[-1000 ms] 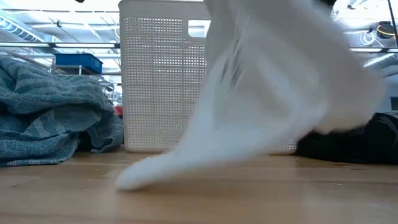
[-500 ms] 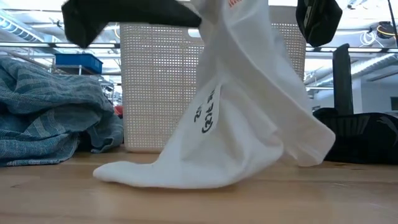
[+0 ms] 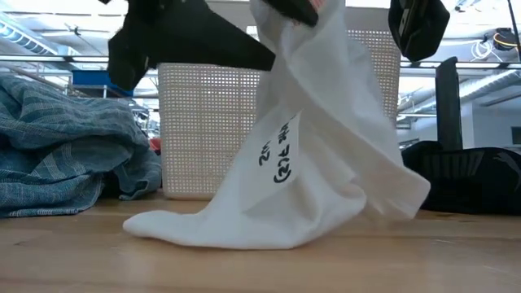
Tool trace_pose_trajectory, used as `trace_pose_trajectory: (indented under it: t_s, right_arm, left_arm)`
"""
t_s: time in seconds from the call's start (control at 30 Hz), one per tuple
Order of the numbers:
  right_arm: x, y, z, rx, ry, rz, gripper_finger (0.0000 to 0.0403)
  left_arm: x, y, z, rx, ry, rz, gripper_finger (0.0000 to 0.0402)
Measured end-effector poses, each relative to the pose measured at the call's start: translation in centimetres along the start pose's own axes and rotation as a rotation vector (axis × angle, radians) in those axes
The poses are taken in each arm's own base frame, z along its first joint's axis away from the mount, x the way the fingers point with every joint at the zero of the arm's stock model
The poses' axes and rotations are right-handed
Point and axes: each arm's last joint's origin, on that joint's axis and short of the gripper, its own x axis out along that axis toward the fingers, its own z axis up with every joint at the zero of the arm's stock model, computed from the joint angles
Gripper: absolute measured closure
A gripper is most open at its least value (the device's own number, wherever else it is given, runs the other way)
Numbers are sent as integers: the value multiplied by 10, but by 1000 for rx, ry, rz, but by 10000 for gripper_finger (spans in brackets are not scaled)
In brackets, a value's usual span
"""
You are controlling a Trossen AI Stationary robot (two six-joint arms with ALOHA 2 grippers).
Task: Sort clothes
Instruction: Put the white short into the white laundry organizer
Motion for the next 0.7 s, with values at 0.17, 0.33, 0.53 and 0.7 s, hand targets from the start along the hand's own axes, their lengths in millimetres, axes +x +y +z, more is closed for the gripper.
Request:
trace_pose_trajectory:
  t_s: [0.17,0.33,0.53,0.7]
  right_arm:
    - [0,0,0,-19,4,7,403]
    - [1,1,-2,-41,48,75,379]
    - [5,-8,-18,37,317,191,296]
    - [4,-13,-23,0,359,141,220]
  left_arm:
    - [-1,0,-2,24,37,-19,347]
    - [-4,-2,-4,64,47,-33,386]
    - [-13,-4,-12,65,102,-57,394]
    - [-30,9,-24,24,211,50,394]
